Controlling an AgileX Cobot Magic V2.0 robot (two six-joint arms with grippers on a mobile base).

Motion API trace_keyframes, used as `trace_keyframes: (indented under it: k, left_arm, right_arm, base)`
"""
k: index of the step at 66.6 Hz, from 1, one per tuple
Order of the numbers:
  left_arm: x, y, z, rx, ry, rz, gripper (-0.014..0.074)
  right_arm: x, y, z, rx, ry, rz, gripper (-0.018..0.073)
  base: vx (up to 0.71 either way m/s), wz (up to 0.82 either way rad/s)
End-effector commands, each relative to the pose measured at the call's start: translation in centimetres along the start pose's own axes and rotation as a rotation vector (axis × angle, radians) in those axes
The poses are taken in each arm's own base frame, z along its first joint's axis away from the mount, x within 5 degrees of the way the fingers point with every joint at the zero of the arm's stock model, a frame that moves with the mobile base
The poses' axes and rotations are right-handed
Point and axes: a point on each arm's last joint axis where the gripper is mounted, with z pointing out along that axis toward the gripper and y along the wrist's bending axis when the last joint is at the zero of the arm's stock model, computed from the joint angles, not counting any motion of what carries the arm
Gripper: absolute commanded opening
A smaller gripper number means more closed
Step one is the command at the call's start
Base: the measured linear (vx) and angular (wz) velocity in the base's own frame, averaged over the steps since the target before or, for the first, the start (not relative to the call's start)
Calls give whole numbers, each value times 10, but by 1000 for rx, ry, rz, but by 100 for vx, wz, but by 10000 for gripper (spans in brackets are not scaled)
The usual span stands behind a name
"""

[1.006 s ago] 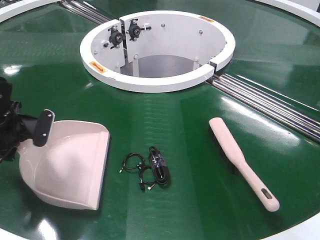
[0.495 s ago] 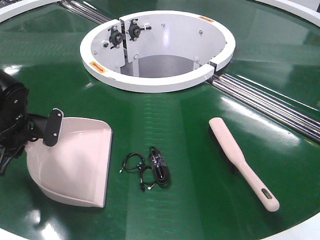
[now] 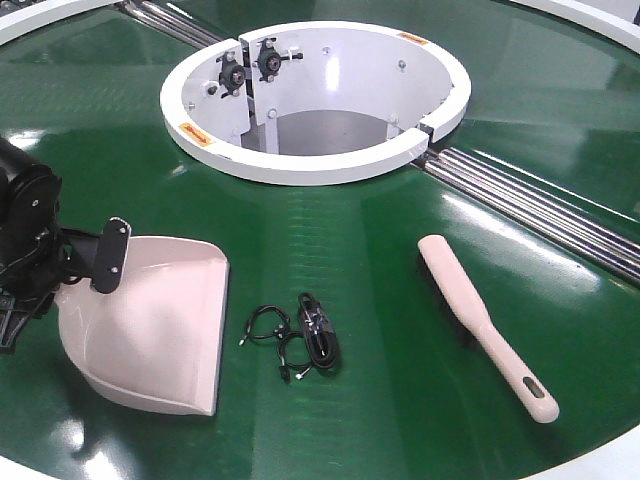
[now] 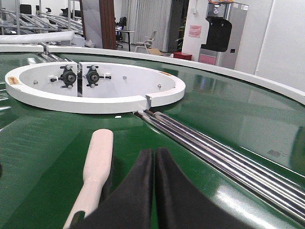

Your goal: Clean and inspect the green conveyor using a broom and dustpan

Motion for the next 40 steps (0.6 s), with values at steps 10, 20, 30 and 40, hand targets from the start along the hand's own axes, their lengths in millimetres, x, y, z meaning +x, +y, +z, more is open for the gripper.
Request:
trace_keyframes:
  k: [10, 20, 30, 40]
  left_arm:
    - [3, 4, -23, -75, -9, -19, -6]
    - [0, 3, -24, -74, -9, -3, -6]
    - [-2, 1, -22, -45, 2, 7, -6]
    - [-6, 0, -10, 15, 23, 19, -6]
  right_arm:
    - [-6, -1, -1, 13, -81, -1, -8]
    - [-6, -1, -1, 13, -81, -1, -8]
    - [-6, -1, -1, 13, -81, -1, -8]
    - [-6, -1, -1, 13, -81, -1, -8]
  base:
    - [0, 0]
    - [0, 0]
    - [0, 0]
    - [0, 0]
